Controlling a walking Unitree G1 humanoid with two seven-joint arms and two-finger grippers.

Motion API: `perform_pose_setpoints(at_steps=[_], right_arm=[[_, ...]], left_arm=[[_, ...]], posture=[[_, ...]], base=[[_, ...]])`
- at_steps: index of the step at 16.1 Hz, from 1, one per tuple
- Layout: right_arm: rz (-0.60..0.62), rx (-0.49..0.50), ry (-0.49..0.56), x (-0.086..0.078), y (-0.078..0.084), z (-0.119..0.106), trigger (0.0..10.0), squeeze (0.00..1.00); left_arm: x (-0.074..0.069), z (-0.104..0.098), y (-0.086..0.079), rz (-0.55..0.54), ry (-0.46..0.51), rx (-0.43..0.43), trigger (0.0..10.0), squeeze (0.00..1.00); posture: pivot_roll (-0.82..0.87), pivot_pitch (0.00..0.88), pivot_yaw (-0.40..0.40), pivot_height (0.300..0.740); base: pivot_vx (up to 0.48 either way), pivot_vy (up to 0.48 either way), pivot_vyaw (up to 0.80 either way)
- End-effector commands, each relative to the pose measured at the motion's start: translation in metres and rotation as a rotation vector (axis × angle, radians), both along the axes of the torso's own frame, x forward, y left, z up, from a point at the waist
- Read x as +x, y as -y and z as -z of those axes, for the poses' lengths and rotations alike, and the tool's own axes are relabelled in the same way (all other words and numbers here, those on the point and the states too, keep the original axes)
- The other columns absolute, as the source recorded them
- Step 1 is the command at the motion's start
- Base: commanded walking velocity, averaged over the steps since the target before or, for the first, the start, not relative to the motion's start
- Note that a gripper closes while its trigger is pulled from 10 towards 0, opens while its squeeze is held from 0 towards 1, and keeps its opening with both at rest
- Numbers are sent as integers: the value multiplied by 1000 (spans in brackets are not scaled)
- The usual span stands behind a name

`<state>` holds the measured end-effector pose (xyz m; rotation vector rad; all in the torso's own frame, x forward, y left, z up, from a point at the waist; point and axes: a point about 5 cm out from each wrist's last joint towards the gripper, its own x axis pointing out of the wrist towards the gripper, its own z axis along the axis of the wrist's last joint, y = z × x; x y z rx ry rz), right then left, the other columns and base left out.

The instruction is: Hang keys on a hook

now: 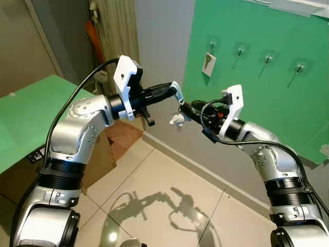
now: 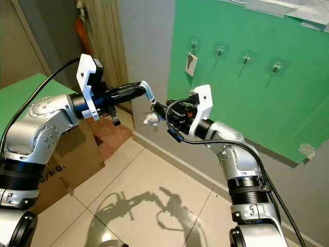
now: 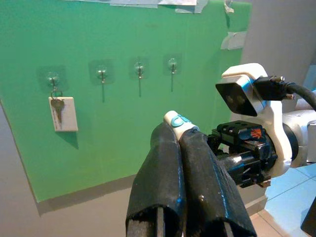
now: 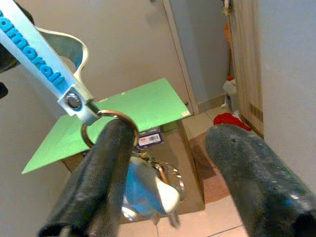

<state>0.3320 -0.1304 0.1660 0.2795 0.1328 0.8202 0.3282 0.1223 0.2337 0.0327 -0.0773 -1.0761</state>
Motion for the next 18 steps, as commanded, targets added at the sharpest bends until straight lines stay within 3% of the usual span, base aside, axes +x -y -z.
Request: perform_pose_setpoints(at_steps=[1,9,18], right_arm=[[18,15,8,0,6,-2,0,0],[118,-26,21,4,13,2,0,0],[77,-11,33,-2,11,1,0,0]], left_arm=[[0,-5,-3,-3,13,-1,0,0],[5,-2,-5,-26,15,12,0,0],[9,4,-5,-52,12,36,0,0]], posture=[[55,0,-11,740],[40,0,0,740],[39,0,0,740]], base=[[0,0,0],[0,0,0],[0,0,0]])
